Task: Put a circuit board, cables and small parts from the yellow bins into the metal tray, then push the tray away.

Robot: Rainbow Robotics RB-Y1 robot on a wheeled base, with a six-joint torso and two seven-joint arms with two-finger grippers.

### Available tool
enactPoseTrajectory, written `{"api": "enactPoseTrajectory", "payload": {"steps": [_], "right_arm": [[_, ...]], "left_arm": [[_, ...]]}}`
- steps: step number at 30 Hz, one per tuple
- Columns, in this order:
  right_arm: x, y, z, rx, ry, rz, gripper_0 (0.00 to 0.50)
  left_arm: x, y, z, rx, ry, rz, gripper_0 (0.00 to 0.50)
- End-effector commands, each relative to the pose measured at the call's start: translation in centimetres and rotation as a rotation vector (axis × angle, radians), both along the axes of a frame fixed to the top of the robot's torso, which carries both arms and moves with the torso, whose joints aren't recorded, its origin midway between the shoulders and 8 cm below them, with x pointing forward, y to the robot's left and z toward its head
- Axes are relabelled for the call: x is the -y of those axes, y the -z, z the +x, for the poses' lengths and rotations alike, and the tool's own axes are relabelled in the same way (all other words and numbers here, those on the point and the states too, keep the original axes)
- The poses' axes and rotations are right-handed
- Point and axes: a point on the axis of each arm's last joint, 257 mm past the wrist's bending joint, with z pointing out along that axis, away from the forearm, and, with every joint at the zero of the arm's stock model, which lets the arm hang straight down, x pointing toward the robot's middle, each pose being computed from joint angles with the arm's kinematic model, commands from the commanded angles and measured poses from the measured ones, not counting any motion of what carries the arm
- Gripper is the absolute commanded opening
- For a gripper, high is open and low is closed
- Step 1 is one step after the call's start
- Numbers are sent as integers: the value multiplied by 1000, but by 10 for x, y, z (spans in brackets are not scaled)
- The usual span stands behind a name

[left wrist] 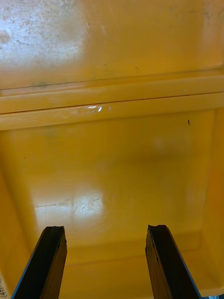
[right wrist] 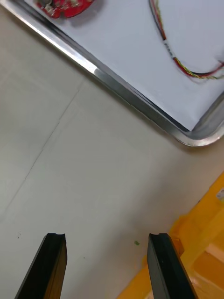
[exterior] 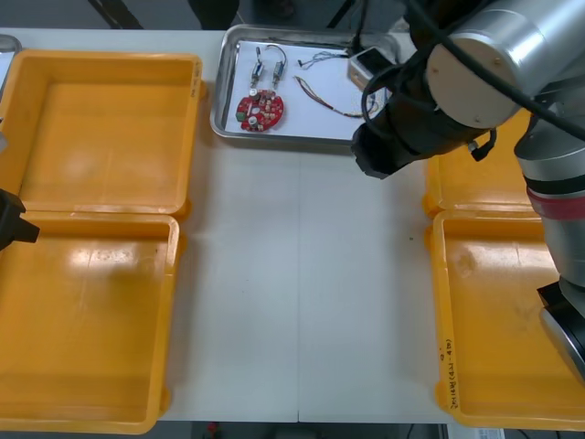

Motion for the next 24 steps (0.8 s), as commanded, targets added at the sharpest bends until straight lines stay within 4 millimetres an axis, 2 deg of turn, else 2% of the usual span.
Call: {"api": "enactPoseTrajectory", "payload": {"steps": [1, 5, 8, 10, 14, 16, 17, 24], "right_arm": [[40, -18, -1, 11, 141, 135, 500], [72, -21, -4, 15, 206, 170, 500], [109, -16, -13, 26, 269, 170, 500], [125, -14, -18, 30, 298, 167, 500], [169, -5, -33, 30, 377, 155, 500], [173, -4, -35, 25, 385, 159, 500], [191, -1, -43, 10, 419, 183, 500], [244, 12, -66, -18, 530, 196, 500]], "left_arm": [[-15, -15, -4, 23, 23, 63, 500], [-15, -15, -4, 23, 23, 63, 500], [-15, -15, -4, 23, 23, 63, 500], [-15, -15, -4, 23, 23, 63, 500], [-15, -15, -4, 23, 23, 63, 500], [-15, -15, -4, 23, 23, 63, 500], [-15, -15, -4, 23, 23, 63, 500], [-15, -15, -4, 23, 23, 63, 500]]}}
